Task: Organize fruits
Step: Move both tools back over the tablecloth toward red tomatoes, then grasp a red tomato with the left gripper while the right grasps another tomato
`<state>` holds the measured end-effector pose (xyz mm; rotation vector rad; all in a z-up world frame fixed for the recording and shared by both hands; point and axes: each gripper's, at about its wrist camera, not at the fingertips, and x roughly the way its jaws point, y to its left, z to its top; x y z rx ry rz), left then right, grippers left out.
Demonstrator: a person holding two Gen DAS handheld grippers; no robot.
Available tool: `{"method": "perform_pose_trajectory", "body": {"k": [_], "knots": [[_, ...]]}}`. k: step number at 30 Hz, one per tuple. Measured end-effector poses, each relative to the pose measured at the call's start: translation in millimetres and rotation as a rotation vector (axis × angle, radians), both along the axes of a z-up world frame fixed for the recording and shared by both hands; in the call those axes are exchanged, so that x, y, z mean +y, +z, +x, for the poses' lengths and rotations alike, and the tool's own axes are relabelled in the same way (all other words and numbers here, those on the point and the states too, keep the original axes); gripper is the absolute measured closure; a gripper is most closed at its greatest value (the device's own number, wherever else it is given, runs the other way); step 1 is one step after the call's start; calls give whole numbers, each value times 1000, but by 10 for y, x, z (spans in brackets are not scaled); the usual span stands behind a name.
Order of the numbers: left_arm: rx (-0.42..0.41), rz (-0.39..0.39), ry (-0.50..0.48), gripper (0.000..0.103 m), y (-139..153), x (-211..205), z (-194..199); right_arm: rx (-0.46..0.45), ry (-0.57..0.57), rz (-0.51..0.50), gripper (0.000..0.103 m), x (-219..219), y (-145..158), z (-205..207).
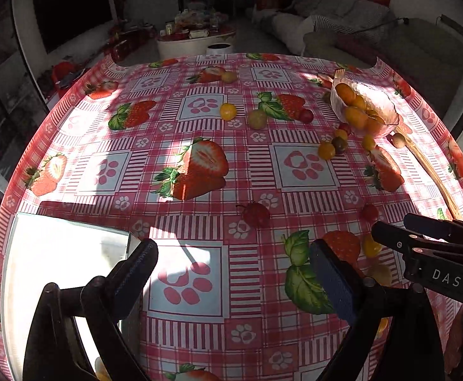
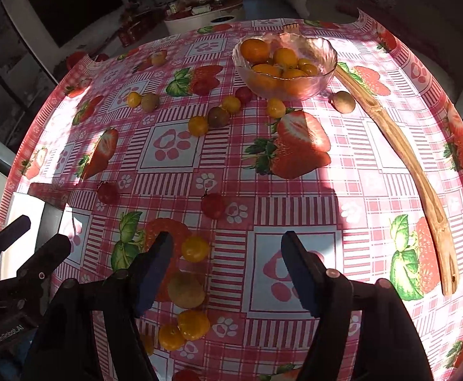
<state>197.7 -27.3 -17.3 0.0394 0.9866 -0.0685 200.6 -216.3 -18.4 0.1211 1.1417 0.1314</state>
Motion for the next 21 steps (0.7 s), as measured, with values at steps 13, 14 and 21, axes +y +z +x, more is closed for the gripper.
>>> {"method": "perform_pose_trajectory", "body": {"k": [13, 14, 21], "knots": [[44, 9, -39, 22, -346, -138, 360, -30, 76, -101, 50, 171, -176, 217], [63, -1, -46, 32, -371, -148, 378, -34, 81, -113, 53, 184, -179, 219], [33, -14, -60, 66, -339, -165, 347, -60, 138, -156, 78, 263, -183, 190]]}}
